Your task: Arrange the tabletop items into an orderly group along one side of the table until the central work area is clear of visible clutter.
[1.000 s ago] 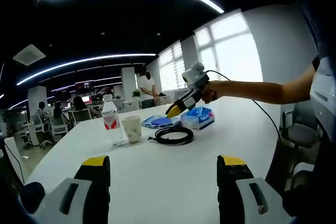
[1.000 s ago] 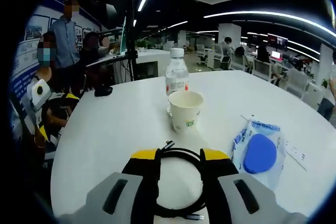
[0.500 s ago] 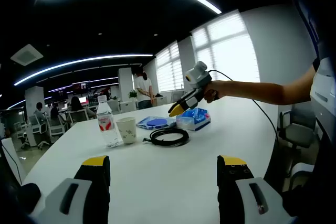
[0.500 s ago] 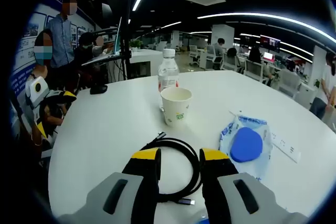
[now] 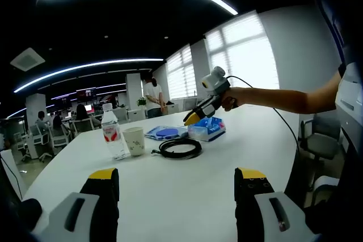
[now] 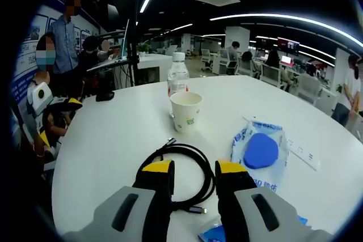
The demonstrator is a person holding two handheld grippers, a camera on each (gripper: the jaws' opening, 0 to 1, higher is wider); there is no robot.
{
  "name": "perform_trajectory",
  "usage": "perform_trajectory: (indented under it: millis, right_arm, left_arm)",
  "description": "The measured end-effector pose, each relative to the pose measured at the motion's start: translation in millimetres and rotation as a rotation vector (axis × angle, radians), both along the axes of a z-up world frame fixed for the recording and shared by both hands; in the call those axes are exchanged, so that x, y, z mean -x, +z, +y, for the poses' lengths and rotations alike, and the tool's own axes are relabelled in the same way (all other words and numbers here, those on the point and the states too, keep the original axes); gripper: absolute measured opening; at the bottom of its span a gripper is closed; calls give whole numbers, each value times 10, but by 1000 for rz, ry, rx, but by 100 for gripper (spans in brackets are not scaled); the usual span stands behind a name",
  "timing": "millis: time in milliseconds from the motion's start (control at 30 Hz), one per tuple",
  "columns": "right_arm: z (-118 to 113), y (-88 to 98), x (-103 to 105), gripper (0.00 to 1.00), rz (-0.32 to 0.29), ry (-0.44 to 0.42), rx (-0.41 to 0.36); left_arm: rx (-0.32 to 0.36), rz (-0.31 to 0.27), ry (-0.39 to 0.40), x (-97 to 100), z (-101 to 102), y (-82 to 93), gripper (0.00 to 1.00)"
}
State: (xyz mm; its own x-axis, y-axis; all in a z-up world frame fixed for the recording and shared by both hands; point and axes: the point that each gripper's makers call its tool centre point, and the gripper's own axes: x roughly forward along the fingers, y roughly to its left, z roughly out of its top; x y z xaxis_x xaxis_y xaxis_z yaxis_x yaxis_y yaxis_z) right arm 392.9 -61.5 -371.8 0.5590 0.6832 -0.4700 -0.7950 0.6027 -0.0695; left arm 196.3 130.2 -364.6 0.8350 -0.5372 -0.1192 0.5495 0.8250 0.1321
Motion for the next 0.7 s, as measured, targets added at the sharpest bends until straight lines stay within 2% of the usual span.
perform_trajectory:
  millis: [467,700]
  right_arm:
    - [-178,-28,-69,25,-27,-31,46]
    - [-77,-85,68,23,-29,36,105]
  left_arm:
    - [-9,9,-19,-62,-76,-24,83]
    - [-10,14,-26,-73,-106,-44,83]
